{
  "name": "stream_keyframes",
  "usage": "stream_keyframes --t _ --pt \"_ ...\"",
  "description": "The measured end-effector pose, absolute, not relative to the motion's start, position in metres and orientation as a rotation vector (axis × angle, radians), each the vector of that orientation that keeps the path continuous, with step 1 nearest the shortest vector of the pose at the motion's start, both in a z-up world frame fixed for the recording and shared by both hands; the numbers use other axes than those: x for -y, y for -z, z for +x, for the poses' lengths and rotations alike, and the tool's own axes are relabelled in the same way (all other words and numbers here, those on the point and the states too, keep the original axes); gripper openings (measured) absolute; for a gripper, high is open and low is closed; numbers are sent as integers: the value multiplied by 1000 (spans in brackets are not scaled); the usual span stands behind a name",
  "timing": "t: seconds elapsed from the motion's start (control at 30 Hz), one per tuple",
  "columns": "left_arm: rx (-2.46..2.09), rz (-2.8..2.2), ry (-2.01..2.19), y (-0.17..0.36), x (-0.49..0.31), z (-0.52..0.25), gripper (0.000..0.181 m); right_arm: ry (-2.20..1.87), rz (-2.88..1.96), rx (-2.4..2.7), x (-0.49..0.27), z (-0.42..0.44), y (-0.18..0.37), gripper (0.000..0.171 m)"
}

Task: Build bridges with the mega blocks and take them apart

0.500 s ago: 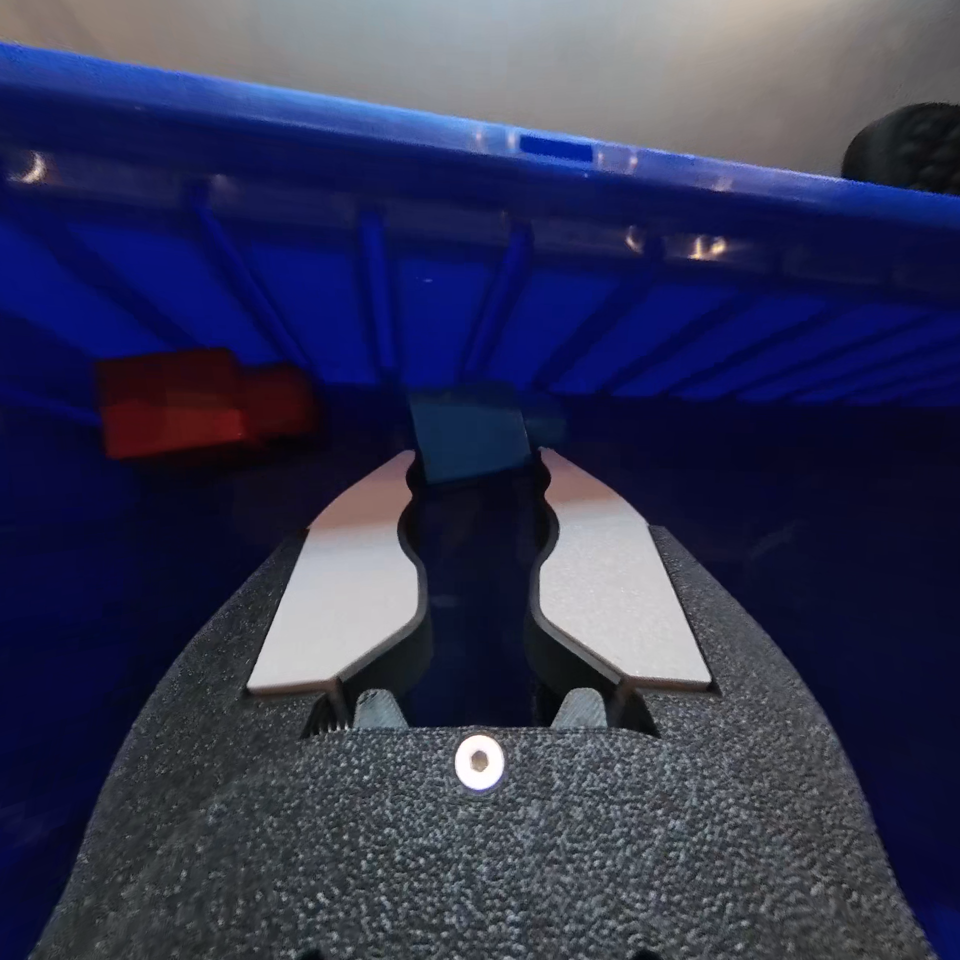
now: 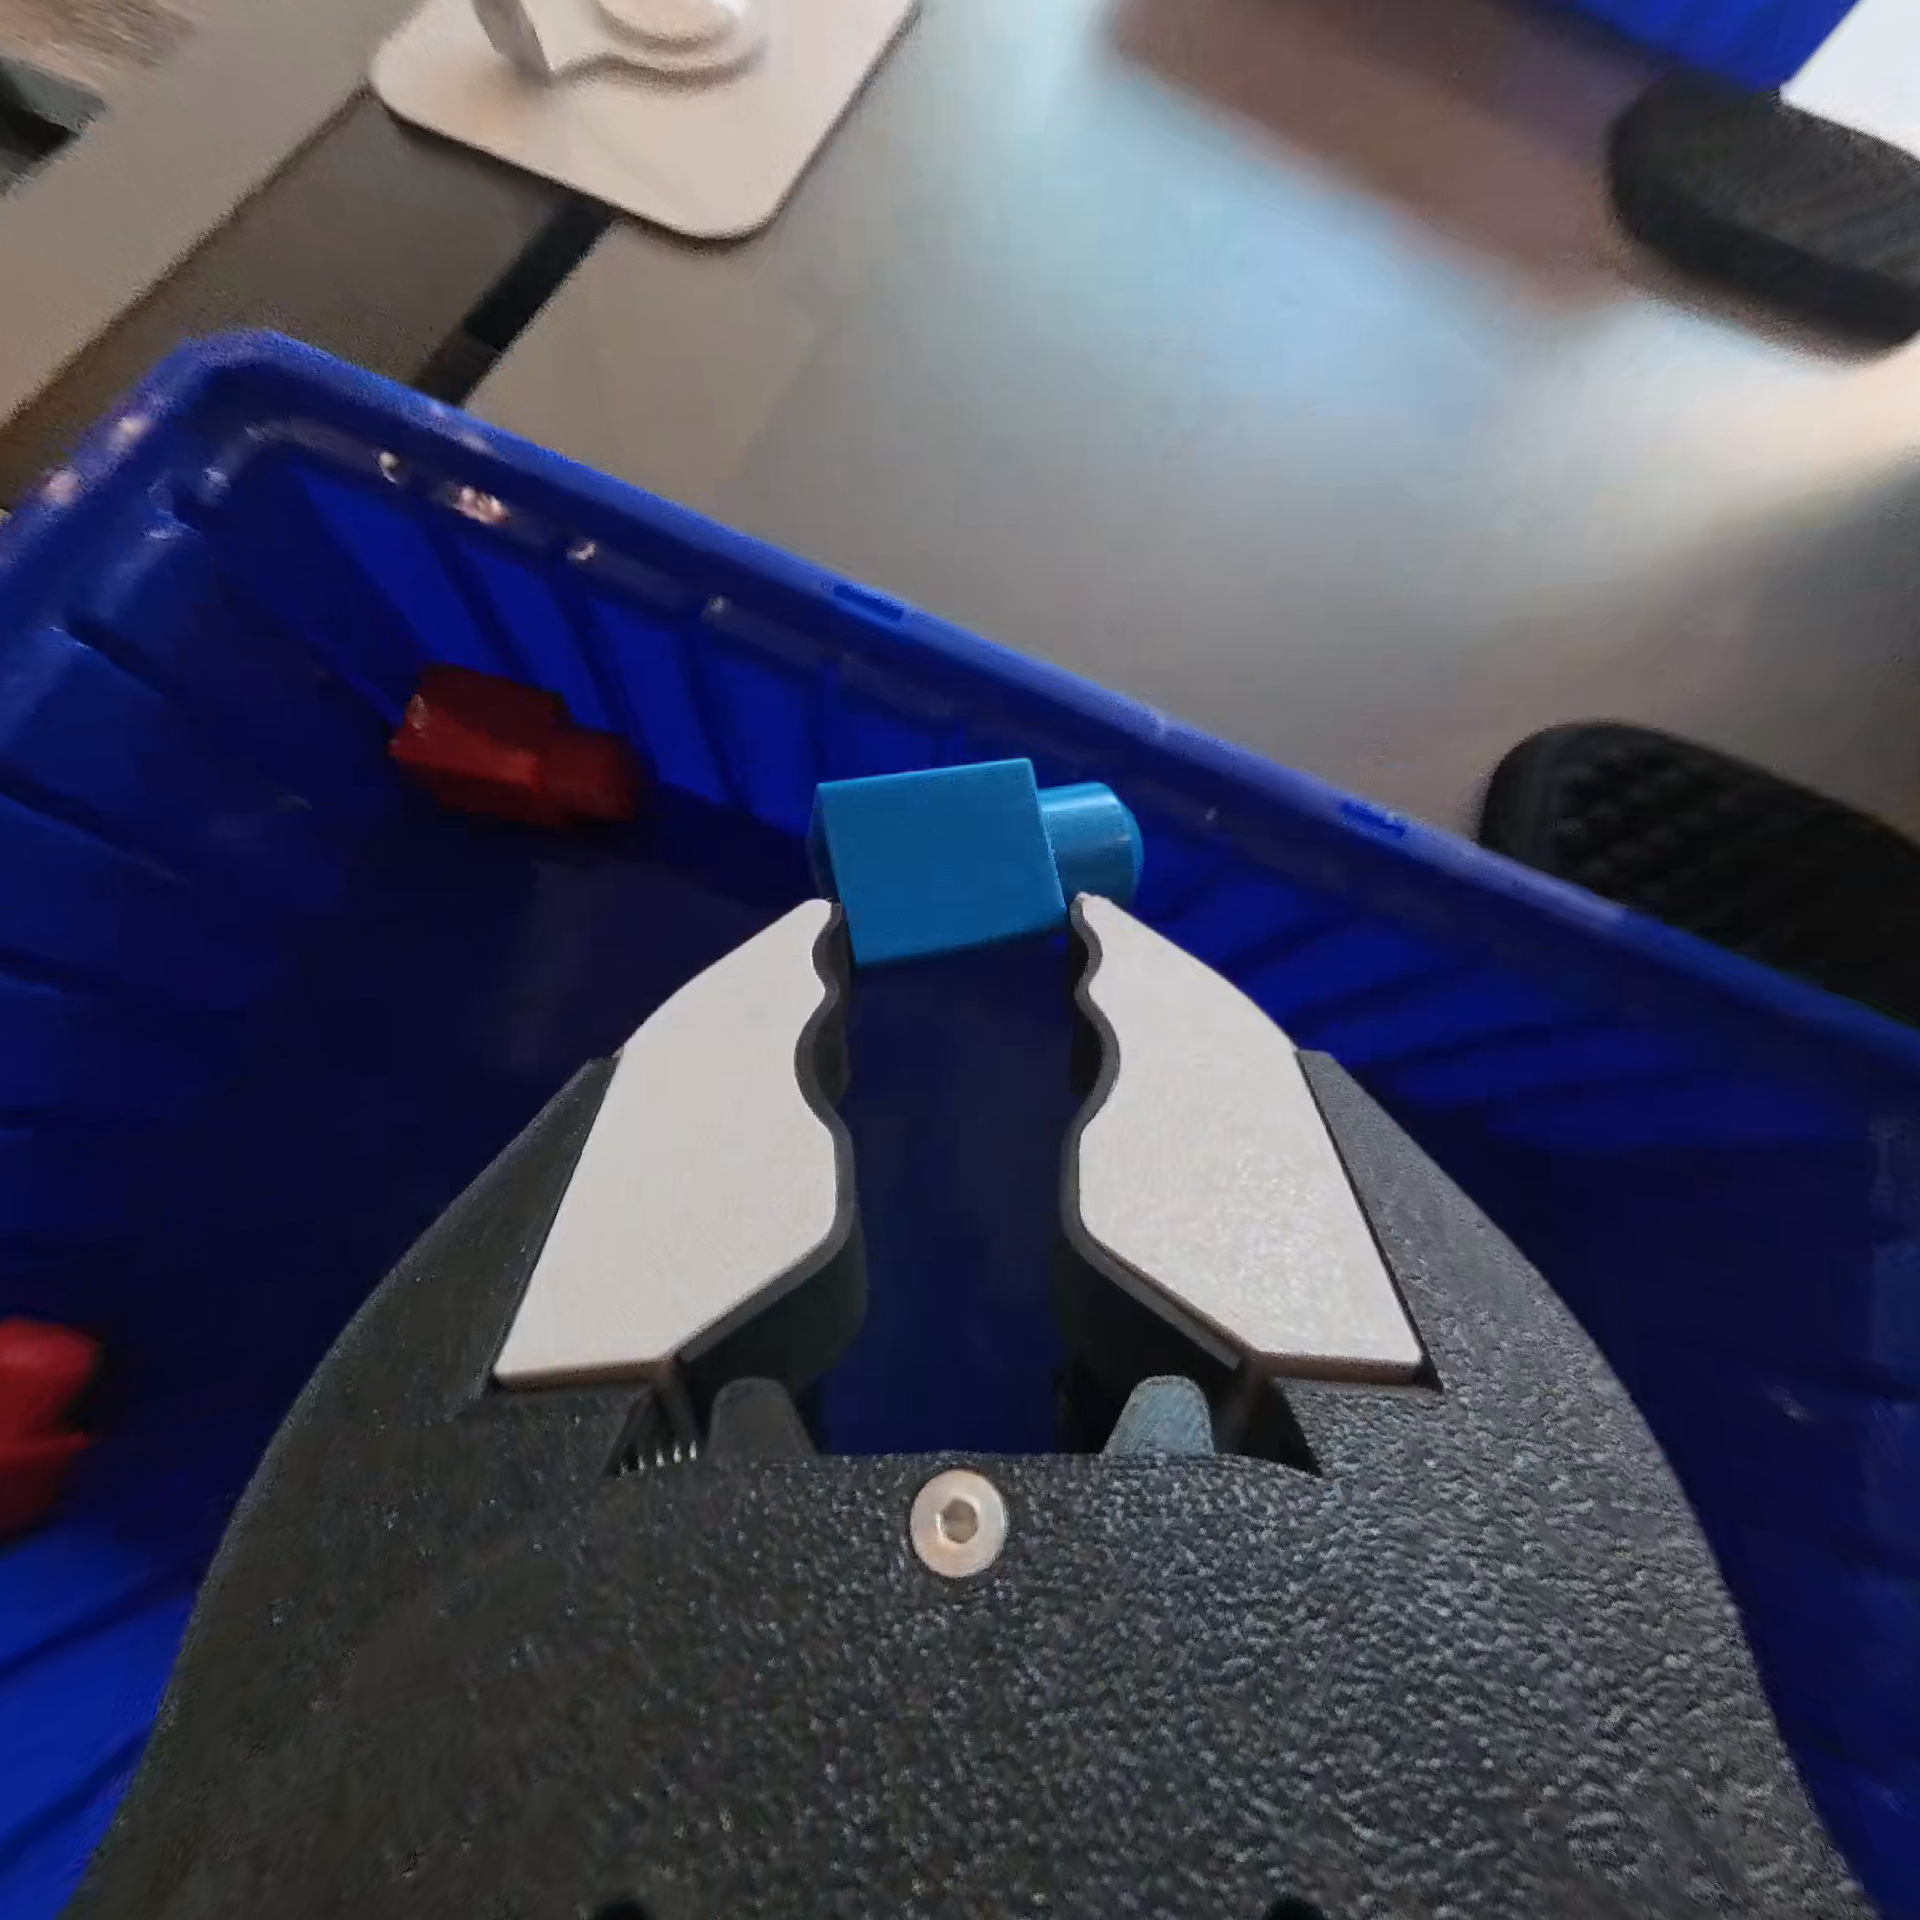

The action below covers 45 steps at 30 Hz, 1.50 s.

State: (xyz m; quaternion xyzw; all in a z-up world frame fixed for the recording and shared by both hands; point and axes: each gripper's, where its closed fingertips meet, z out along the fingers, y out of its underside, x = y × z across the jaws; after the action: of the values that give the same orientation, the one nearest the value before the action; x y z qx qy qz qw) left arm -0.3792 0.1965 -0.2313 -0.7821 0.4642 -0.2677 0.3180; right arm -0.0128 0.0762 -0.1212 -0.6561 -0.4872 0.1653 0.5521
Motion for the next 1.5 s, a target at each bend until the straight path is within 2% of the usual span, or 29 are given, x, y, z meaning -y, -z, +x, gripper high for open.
stream_keyframes --t 0.3,0.53,1.03,1.37,1.5 --pt "-836 -1896 845 142 -148 -321 39 -419 -1388 1276 -64 -70 120 38" --pt "-712 -1754 1017 103 -104 -258 39 -380 -1266 1304 -52 -103 111 42" --pt "-616 -1639 1381 107 -48 -127 39 -250 -1077 1287 -35 -114 97 42" --pt "-627 -1641 1412 110 -39 -104 39 -215 -1068 1304 -34 -97 99 28" --pt "-662 -1648 1409 113 -34 -101 39 -221 -1062 1329 -29 -95 101 28"
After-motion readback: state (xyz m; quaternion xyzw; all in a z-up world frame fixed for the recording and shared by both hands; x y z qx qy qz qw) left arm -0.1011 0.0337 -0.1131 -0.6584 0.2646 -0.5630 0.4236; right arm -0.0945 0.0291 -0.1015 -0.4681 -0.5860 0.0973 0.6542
